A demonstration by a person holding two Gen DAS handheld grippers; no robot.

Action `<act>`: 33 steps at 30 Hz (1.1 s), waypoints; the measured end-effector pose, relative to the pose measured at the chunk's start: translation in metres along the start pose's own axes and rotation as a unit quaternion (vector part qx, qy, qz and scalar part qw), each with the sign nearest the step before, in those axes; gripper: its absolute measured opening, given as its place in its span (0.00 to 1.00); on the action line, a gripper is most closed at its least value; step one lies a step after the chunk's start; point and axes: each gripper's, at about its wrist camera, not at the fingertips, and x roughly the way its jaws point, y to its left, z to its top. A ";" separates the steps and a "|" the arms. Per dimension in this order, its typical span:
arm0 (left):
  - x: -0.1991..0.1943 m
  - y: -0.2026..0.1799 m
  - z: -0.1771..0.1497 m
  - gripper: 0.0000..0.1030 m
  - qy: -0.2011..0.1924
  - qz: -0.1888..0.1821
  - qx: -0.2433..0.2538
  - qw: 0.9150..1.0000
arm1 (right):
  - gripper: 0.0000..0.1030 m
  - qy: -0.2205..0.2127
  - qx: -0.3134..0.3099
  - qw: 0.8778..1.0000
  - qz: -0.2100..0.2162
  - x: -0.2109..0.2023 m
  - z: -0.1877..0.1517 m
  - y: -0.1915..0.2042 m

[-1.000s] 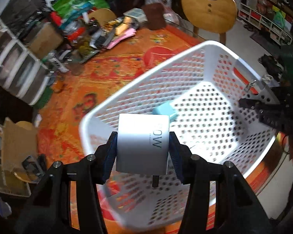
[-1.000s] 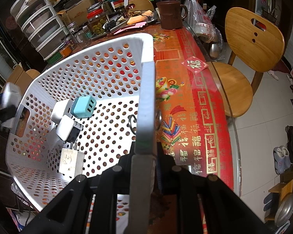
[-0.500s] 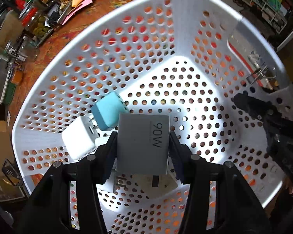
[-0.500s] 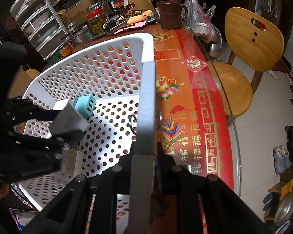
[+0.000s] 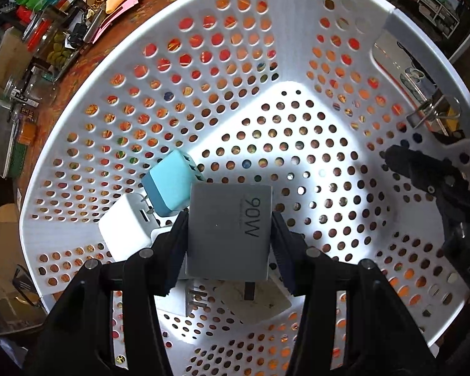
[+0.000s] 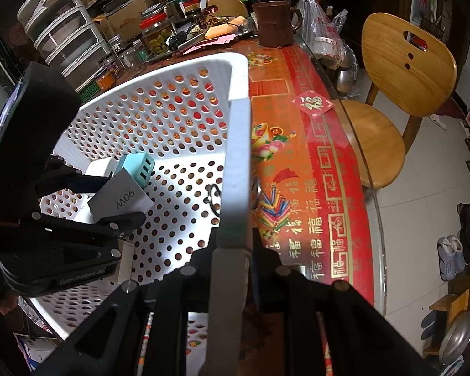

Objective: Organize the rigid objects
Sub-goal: 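Lower the large printed charger into the basket and open the left tool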

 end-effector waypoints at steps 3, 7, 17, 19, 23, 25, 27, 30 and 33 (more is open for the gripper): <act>0.001 -0.004 0.001 0.47 0.002 -0.001 0.004 1.000 | 0.16 -0.001 0.000 1.000 0.001 0.000 0.000 0.000; 0.002 -0.002 0.002 0.47 0.003 -0.001 0.001 1.000 | 0.16 -0.001 -0.001 1.000 0.001 0.000 0.000 0.001; 0.007 0.000 0.003 0.47 0.015 -0.006 0.007 1.000 | 0.16 -0.001 -0.001 1.000 0.001 0.000 0.000 0.001; 0.005 0.002 0.003 0.47 0.013 -0.012 0.004 1.000 | 0.16 -0.001 0.000 1.000 0.001 0.000 0.000 0.001; -0.007 -0.002 -0.002 0.78 -0.009 0.001 0.016 1.000 | 0.16 -0.001 0.000 1.000 0.001 0.000 0.000 0.001; -0.018 0.001 -0.004 0.87 -0.027 0.009 0.015 0.999 | 0.17 0.001 0.000 1.000 0.001 0.000 0.000 0.001; -0.028 0.009 -0.007 0.87 -0.035 0.003 0.007 0.999 | 0.17 0.000 -0.001 1.000 0.001 0.000 -0.001 0.001; -0.048 0.028 -0.019 0.88 -0.052 0.011 -0.006 0.999 | 0.17 0.001 -0.001 1.000 0.001 0.000 -0.001 0.001; -0.073 0.056 -0.039 0.88 -0.077 0.010 -0.020 0.997 | 0.17 0.001 -0.001 1.000 0.001 0.000 -0.001 0.000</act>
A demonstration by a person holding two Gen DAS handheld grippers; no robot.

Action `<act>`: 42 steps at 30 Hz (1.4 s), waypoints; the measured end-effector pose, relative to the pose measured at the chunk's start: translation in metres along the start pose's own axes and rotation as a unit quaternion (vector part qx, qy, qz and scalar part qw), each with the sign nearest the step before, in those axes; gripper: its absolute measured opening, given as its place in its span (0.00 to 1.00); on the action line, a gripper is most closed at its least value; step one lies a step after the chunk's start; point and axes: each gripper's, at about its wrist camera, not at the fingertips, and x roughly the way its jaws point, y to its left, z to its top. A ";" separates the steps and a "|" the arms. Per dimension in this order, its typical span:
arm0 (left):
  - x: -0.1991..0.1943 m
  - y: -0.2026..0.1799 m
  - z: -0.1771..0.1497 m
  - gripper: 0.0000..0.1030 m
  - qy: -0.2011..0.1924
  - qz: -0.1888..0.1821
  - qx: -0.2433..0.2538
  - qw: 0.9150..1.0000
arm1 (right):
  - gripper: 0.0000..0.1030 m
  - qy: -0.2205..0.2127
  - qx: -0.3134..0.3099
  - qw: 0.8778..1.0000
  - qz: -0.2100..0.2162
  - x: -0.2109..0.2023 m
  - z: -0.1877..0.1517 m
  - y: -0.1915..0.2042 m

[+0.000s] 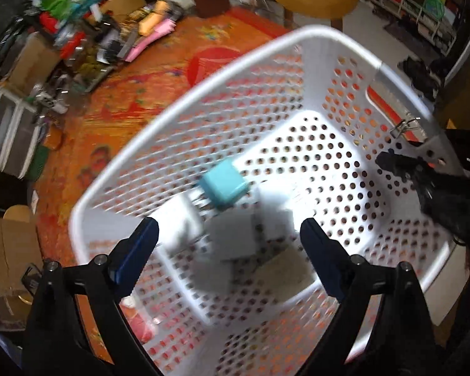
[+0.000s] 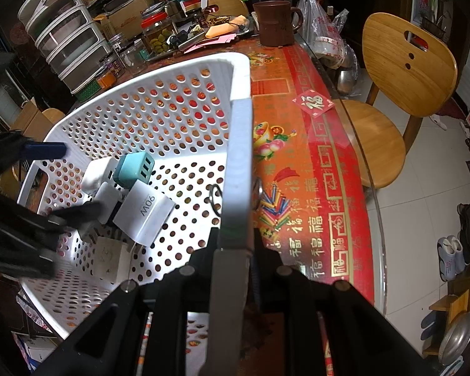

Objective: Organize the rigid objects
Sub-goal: 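Lower the large printed charger into the basket and open the left tool, then grasp the Hello Kitty charger with the left tool and lift it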

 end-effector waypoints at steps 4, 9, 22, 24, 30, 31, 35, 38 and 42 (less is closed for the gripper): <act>-0.058 0.048 -0.039 0.89 -0.058 0.010 -0.038 0.998 | 0.17 -0.001 -0.001 1.000 0.000 0.000 -0.001 -0.001; -0.110 0.119 -0.099 0.99 -0.108 0.053 -0.093 0.988 | 0.17 -0.001 -0.001 1.000 0.000 0.000 -0.001 -0.002; 0.058 0.234 -0.199 0.99 0.037 -0.050 -0.245 0.968 | 0.18 -0.002 -0.001 1.000 0.003 -0.001 -0.001 -0.001; 0.072 0.230 -0.197 0.98 0.040 -0.065 -0.244 0.967 | 0.18 -0.001 -0.001 1.000 0.002 -0.001 -0.001 0.000; 0.084 0.200 -0.183 0.92 0.035 -0.067 -0.223 0.972 | 0.18 0.000 -0.001 1.000 0.002 -0.001 -0.001 -0.001; 0.088 0.196 -0.179 0.88 0.040 -0.065 -0.221 0.972 | 0.18 0.000 -0.001 1.000 0.002 0.000 -0.001 -0.001; 0.098 0.191 -0.171 0.72 0.050 -0.062 -0.219 0.973 | 0.18 0.000 -0.001 1.000 0.002 0.000 0.000 -0.001; 0.110 0.188 -0.165 0.68 0.055 -0.061 -0.216 0.973 | 0.18 0.000 -0.002 1.000 0.002 0.000 -0.001 -0.001; 0.117 0.187 -0.162 0.44 0.059 -0.065 -0.216 0.972 | 0.18 0.001 -0.002 1.000 0.002 0.000 -0.001 -0.001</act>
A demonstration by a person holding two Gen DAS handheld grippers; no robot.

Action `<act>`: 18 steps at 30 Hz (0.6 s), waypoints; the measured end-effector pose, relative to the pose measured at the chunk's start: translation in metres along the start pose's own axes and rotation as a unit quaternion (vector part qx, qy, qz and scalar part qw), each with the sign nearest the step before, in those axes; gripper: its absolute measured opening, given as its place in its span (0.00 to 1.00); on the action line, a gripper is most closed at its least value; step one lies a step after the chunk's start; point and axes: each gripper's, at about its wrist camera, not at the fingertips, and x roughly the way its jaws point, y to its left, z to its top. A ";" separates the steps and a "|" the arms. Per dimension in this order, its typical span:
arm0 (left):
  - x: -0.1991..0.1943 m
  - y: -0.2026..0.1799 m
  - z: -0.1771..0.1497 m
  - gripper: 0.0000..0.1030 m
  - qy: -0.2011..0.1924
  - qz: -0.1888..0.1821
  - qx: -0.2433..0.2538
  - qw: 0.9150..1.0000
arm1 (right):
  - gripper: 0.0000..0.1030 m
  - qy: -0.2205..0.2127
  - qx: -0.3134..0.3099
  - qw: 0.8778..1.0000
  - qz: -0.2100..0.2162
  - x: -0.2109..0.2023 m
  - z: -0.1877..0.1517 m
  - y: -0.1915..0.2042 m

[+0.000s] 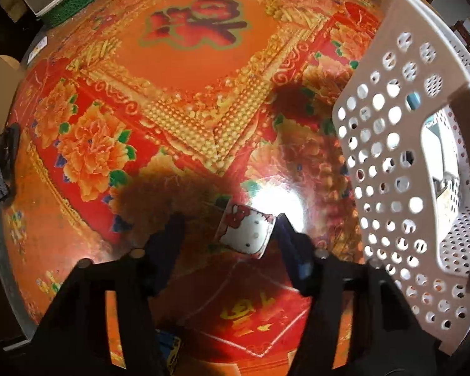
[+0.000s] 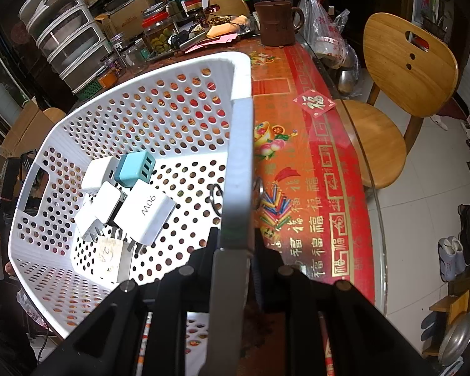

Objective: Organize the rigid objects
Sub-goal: 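Grasp the Hello Kitty charger with the left tool and lift it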

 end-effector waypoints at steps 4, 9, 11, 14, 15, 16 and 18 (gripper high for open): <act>-0.003 -0.003 -0.001 0.44 -0.009 0.024 0.007 1.000 | 0.18 0.000 0.000 1.000 0.000 0.000 0.000 0.000; -0.015 -0.006 -0.005 0.44 -0.018 0.028 0.009 0.999 | 0.18 0.000 0.000 1.000 0.000 0.000 0.000 0.000; -0.021 -0.006 -0.006 0.44 -0.022 0.032 0.010 0.999 | 0.18 0.000 0.000 1.000 0.000 0.000 0.000 0.000; -0.034 -0.003 -0.007 0.44 -0.029 0.046 0.006 0.999 | 0.18 0.000 0.000 1.000 0.000 0.000 0.000 0.000; -0.039 0.000 -0.009 0.44 -0.035 0.051 0.006 0.998 | 0.18 0.000 0.000 1.000 -0.001 0.000 0.000 0.001; -0.050 0.001 -0.009 0.44 -0.044 0.062 0.004 0.997 | 0.18 0.000 -0.001 1.000 -0.001 0.000 -0.001 0.001; -0.068 0.000 -0.009 0.44 -0.059 0.079 -0.002 0.995 | 0.18 0.000 0.000 1.000 0.000 0.000 0.000 0.000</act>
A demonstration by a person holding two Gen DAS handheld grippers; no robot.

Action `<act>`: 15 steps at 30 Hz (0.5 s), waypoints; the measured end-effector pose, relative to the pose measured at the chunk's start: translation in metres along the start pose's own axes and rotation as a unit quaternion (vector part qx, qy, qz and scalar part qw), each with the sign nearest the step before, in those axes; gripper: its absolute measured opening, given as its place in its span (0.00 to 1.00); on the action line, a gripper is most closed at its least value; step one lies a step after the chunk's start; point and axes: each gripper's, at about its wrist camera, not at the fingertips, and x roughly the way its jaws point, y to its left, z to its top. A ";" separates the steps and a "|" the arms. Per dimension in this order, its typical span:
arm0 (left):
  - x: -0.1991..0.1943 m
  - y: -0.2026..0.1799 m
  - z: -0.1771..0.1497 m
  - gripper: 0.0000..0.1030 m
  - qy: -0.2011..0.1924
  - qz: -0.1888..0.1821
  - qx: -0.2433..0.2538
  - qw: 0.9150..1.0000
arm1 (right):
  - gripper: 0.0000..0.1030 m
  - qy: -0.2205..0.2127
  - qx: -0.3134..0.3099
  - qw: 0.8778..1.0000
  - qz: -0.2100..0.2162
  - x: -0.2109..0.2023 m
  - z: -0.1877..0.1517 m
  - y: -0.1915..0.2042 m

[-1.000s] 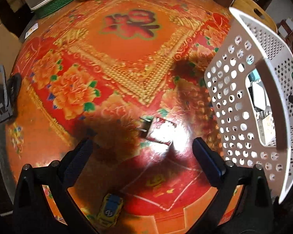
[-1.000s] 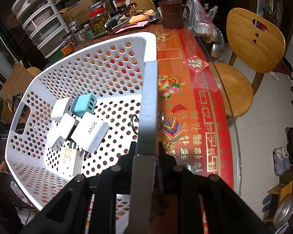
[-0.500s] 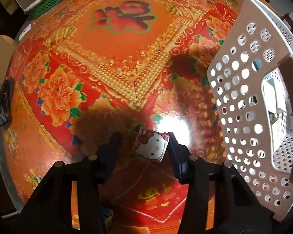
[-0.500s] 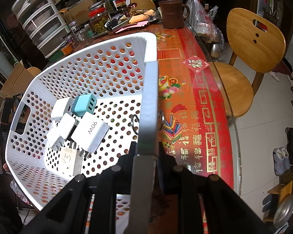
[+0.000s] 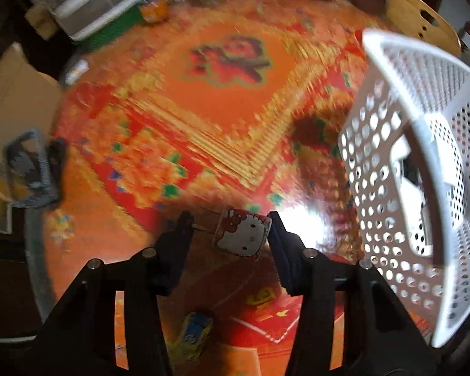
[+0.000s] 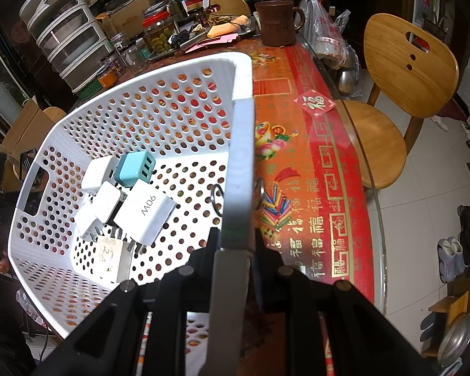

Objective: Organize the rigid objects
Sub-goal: 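Grasp the Hello Kitty charger with the left tool and lift it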

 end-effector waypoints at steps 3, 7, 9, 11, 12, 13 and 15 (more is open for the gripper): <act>-0.039 -0.005 0.005 0.44 -0.033 0.038 0.000 0.999 | 0.18 0.000 0.000 1.000 0.000 0.000 0.000 0.000; -0.093 -0.029 0.014 0.44 -0.081 0.086 0.019 0.993 | 0.18 0.000 -0.001 1.000 0.000 0.000 0.000 0.000; -0.110 -0.046 0.018 0.44 -0.096 0.094 0.034 0.990 | 0.18 0.001 -0.002 1.000 -0.001 0.000 0.000 0.001; -0.129 -0.071 0.020 0.44 -0.109 0.098 0.058 0.988 | 0.18 0.000 -0.001 1.000 -0.001 0.000 0.000 0.001; -0.137 -0.087 0.020 0.44 -0.113 0.102 0.072 0.986 | 0.18 0.000 -0.002 1.000 -0.001 0.000 0.000 0.001; -0.140 -0.098 0.021 0.44 -0.115 0.103 0.081 0.985 | 0.18 0.001 -0.002 1.000 -0.001 0.000 0.000 0.001; -0.144 -0.127 0.023 0.44 -0.117 0.105 0.102 0.982 | 0.18 0.000 -0.001 1.000 -0.001 0.000 0.000 0.001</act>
